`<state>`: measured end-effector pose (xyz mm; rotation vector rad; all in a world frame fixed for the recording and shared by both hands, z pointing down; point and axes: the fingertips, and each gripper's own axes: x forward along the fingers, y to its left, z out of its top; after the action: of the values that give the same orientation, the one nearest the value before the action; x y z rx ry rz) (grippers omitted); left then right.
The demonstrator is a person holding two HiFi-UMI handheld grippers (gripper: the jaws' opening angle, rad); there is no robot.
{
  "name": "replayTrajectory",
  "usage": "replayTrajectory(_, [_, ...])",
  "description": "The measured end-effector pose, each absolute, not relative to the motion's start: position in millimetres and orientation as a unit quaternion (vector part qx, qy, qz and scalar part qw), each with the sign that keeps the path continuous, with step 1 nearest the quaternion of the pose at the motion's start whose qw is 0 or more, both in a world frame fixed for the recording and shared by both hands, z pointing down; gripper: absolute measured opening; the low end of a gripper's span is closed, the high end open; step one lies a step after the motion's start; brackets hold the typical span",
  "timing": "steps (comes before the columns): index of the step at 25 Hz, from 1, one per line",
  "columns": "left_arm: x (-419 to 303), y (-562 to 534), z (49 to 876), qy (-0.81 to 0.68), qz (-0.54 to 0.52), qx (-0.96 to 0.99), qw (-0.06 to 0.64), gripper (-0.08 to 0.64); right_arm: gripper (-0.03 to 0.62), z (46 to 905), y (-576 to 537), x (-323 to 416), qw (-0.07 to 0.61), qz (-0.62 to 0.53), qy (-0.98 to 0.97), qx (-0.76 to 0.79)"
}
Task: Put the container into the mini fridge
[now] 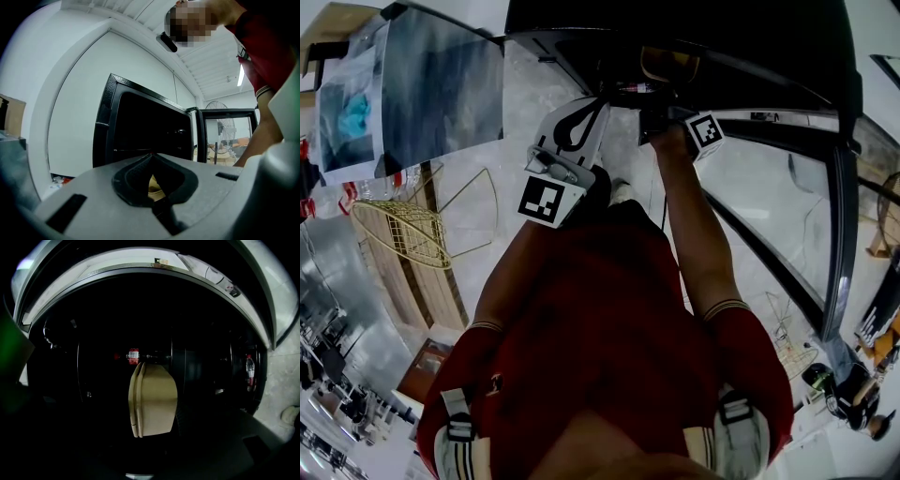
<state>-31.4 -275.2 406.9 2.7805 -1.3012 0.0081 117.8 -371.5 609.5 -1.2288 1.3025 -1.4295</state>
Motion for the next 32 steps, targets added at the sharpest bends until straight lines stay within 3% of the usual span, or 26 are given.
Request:
replayTrajectory(11, [-32, -273, 405, -0.423, 0.006, 0.905, 0.035, 0.006, 0.359, 611, -367, 112, 0.36, -0.554, 0.547, -0.514])
replayTrajectory(32, [-25, -240, 397, -0.407, 0.012, 0.913, 0.024, 0.006, 0.364, 531, -276, 99, 0.235, -0.451, 0.712, -0.485])
